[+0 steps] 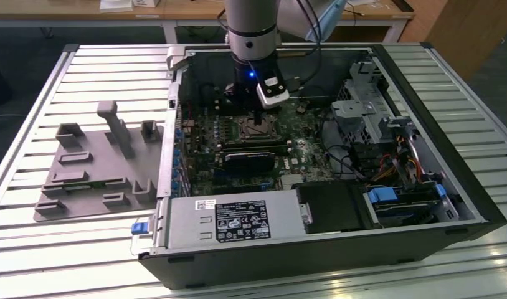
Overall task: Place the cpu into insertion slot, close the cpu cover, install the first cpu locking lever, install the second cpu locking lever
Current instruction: 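Install the first cpu locking lever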
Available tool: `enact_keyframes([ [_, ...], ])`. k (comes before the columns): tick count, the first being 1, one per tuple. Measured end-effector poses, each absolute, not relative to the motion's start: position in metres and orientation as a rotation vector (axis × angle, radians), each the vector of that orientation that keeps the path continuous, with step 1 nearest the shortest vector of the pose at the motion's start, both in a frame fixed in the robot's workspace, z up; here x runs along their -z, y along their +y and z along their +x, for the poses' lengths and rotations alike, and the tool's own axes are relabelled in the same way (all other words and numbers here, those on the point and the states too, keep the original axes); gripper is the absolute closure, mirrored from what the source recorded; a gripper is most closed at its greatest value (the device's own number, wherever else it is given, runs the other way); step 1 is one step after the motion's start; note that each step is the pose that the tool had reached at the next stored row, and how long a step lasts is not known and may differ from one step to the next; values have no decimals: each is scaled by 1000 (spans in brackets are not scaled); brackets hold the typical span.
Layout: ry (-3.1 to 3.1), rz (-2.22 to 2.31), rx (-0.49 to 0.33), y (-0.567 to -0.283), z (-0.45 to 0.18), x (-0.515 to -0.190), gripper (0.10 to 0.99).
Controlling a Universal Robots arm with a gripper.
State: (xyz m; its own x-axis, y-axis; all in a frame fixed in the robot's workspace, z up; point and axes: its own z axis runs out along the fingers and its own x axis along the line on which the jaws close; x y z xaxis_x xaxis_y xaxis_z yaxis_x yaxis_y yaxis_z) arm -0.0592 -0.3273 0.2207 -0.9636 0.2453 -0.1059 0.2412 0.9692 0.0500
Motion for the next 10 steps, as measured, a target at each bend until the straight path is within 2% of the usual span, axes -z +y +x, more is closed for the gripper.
enact_keyframes([
  [10,3009,372,-42,-327,-58,-226,984],
])
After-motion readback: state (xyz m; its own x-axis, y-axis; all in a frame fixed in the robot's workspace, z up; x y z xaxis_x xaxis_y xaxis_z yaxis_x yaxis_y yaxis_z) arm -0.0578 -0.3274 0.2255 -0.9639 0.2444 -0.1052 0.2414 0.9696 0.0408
